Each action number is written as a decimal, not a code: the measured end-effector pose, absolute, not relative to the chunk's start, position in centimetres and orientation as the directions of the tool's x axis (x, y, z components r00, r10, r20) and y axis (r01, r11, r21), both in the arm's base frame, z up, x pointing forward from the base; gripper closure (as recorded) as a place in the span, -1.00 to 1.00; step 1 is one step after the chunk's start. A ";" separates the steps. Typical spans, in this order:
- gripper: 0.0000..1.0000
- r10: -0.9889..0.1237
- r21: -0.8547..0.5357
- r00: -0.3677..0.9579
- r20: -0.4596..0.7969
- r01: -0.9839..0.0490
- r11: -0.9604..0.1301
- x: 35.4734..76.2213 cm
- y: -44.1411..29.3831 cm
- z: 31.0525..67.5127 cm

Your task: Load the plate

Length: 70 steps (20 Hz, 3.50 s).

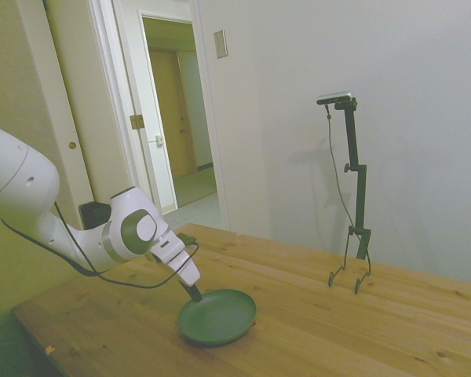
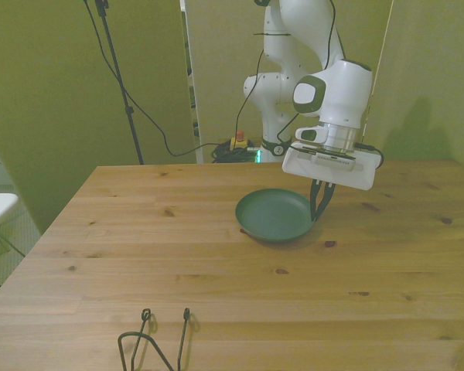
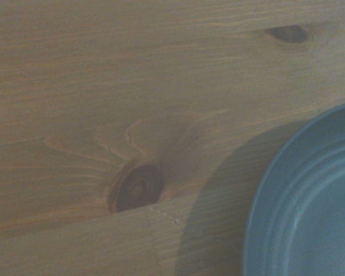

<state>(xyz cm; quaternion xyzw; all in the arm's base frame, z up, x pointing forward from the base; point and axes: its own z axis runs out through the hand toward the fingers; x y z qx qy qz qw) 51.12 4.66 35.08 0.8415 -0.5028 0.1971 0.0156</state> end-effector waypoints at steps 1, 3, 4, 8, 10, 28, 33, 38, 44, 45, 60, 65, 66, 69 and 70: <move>1.00 -0.842 -0.174 0.414 0.345 -0.854 -0.491 51.2 4.6 35.1; 1.00 -0.852 -0.183 0.402 0.334 -0.859 -0.477 51.5 4.6 35.3; 1.00 -0.859 -0.191 0.394 0.326 -0.863 -0.468 51.7 4.6 35.5; 1.00 -0.888 -0.239 0.370 0.275 -0.868 -0.436 52.7 5.4 37.2; 1.00 -0.901 -0.250 0.360 0.241 -0.874 -0.416 53.3 5.6 38.4; 1.00 -0.949 -0.349 0.295 0.107 -0.883 -0.314 57.5 6.6 51.2; 1.00 -0.953 -0.379 0.293 0.075 -0.876 -0.299 57.7 6.6 54.0; 1.00 -0.962 -0.461 0.259 0.084 -0.846 -0.268 58.6 4.9 54.7; 1.00 -0.976 -0.578 0.160 0.149 -0.787 -0.217 62.4 -0.2 54.1; 1.00 -0.978 -0.597 0.139 0.154 -0.776 -0.204 63.2 -1.1 54.3; 1.00 -0.990 -0.729 0.037 0.134 -0.673 -0.124 67.9 -8.5 58.0; 1.00 -0.994 -0.760 -0.017 0.110 -0.646 -0.073 69.7 -11.5 58.2; 1.00 -0.994 -0.767 -0.031 0.106 -0.639 -0.061 70.2 -12.5 58.2; 1.00 -0.994 -0.789 -0.056 0.091 -0.613 -0.037 71.5 -15.0 58.3; 1.00 -0.995 -0.797 -0.059 0.084 -0.603 -0.032 71.7 -15.8 58.5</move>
